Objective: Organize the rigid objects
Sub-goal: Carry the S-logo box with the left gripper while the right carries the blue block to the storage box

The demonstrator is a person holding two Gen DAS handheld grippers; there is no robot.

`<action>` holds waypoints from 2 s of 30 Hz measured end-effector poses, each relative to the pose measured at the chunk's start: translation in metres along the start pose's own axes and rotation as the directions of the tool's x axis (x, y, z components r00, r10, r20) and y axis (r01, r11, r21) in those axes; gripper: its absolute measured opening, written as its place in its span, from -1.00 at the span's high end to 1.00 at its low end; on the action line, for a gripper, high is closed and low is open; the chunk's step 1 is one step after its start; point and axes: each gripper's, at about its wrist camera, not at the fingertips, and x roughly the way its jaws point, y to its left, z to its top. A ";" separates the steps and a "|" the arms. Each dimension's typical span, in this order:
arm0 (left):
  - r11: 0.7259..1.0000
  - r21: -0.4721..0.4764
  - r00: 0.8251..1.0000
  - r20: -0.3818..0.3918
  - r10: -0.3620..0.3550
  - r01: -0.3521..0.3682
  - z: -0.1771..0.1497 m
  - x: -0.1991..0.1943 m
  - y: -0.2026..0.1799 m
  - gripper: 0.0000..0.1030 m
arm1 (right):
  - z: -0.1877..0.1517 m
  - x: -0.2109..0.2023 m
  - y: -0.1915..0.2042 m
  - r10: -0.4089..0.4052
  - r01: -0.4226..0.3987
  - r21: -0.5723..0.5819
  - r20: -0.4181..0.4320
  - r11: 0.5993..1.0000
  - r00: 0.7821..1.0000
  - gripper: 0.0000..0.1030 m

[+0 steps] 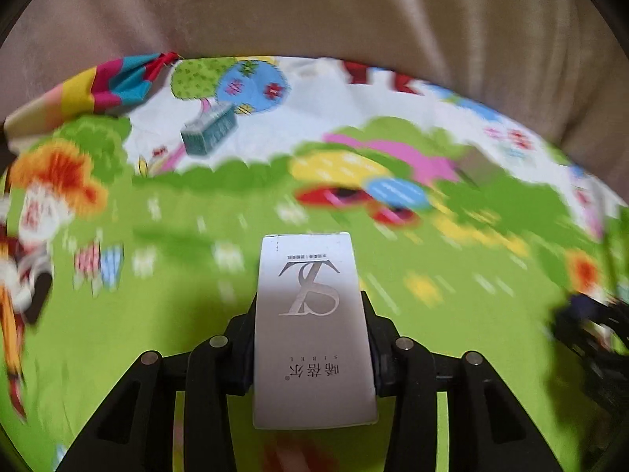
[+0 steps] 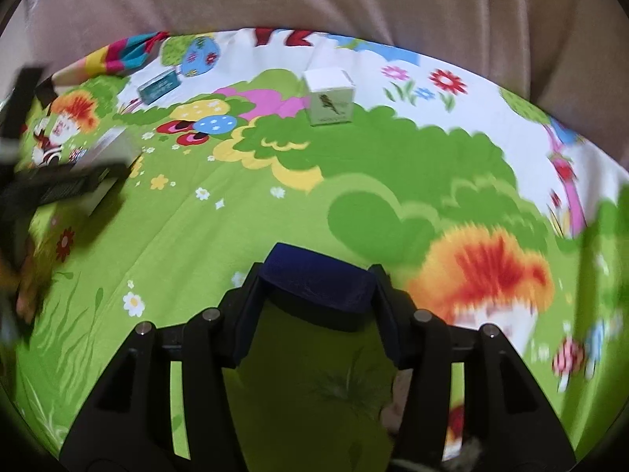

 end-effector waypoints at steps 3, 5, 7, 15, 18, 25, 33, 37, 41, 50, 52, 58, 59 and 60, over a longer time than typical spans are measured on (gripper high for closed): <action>0.999 -0.013 0.998 0.060 -0.033 0.034 -0.034 -0.043 0.001 0.17 | -0.027 -0.033 0.012 0.002 -0.006 0.057 0.063 0.998 0.998 -0.09; 0.999 -0.020 0.994 0.108 -0.035 0.037 -0.057 -0.074 0.003 0.17 | -0.048 -0.064 0.025 -0.018 0.007 0.079 0.139 0.997 0.990 -0.09; 0.999 -0.011 0.988 0.152 -0.034 0.036 -0.070 -0.099 0.001 0.17 | -0.068 -0.100 0.038 -0.067 0.042 0.115 0.229 0.992 0.971 -0.09; 0.998 0.056 0.879 0.475 -0.042 0.017 -0.096 -0.236 -0.009 0.17 | -0.102 -0.246 0.104 -0.202 0.185 0.092 0.608 0.979 0.768 -0.09; 0.998 0.055 0.814 0.579 -0.042 0.013 -0.106 -0.289 -0.004 0.16 | -0.114 -0.301 0.133 -0.221 0.238 0.082 0.727 0.968 0.650 -0.09; 0.999 0.036 0.725 0.689 -0.009 -0.022 -0.119 -0.347 0.010 0.16 | -0.118 -0.361 0.170 -0.202 0.289 0.061 0.848 0.955 0.489 -0.09; 0.998 0.012 0.706 0.707 0.031 -0.055 -0.138 -0.358 0.024 0.16 | -0.121 -0.369 0.189 -0.163 0.289 0.021 0.863 0.957 0.479 -0.10; 0.998 0.002 0.711 0.702 0.040 -0.058 -0.149 -0.363 0.035 0.16 | -0.126 -0.373 0.201 -0.136 0.300 -0.014 0.870 0.954 0.474 -0.10; 0.998 -0.006 0.709 0.703 0.053 -0.068 -0.158 -0.366 0.043 0.16 | -0.126 -0.375 0.213 -0.102 0.290 -0.048 0.871 0.956 0.480 -0.10; 0.993 -0.067 0.711 0.694 0.114 -0.094 -0.181 -0.375 0.077 0.16 | -0.127 -0.377 0.256 0.018 0.268 -0.173 0.868 0.948 0.496 -0.10; 0.991 -0.091 0.720 0.681 0.132 -0.095 -0.187 -0.375 0.089 0.16 | -0.127 -0.375 0.267 0.058 0.251 -0.212 0.860 0.944 0.508 -0.10; 0.977 -0.190 0.758 0.622 0.199 -0.101 -0.205 -0.375 0.132 0.16 | -0.129 -0.365 0.308 0.193 0.195 -0.348 0.815 0.917 0.546 -0.10; 0.972 -0.209 0.762 0.611 0.216 -0.107 -0.209 -0.375 0.140 0.16 | -0.130 -0.363 0.315 0.216 0.184 -0.371 0.804 0.910 0.554 -0.10; 0.968 -0.224 0.764 0.604 0.227 -0.111 -0.212 -0.375 0.146 0.16 | -0.130 -0.360 0.321 0.237 0.172 -0.391 0.793 0.904 0.561 -0.10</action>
